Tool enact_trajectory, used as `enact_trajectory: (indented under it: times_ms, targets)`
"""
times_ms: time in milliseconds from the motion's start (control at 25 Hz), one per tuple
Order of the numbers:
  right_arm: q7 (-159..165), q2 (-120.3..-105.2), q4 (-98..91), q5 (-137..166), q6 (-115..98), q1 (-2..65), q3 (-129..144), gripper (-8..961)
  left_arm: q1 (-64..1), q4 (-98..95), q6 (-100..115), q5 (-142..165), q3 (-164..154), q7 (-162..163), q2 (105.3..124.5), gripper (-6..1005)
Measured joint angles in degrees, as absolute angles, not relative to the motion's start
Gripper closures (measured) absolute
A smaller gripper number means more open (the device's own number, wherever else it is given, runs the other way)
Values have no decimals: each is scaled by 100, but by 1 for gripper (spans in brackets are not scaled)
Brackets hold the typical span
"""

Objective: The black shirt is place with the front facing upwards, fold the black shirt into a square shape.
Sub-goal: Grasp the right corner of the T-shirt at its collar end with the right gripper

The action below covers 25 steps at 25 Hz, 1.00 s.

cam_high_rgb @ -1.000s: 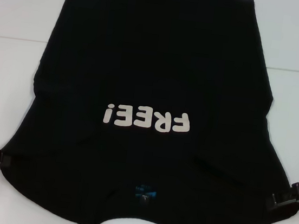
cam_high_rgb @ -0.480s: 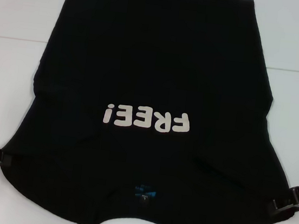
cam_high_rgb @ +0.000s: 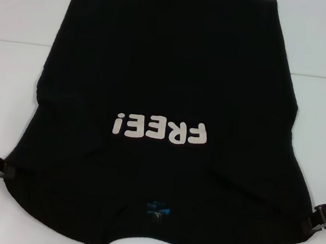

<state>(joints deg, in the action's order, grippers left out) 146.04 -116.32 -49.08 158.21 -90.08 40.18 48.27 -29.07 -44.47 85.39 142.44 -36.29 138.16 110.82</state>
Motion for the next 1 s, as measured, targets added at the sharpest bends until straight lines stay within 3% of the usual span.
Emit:
enact_trajectory:
  times_ms: [280, 480, 1000]
  targets:
    - [14601, -11598, -4904, 15821, -8987, 4035, 4825, 870, -2911, -4447, 8546, 14212, -3630, 13815, 11081, 952]
    - [14570, -11563, -4913, 15819, -8982, 4074, 4823, 932, -2909, -4455, 8581, 14194, -3613, 13811, 11077, 950]
    - [14332, -11369, -5289, 15758, -9296, 4127, 4656, 931, -2979, -4373, 8968, 14092, -3468, 13617, 11069, 944]
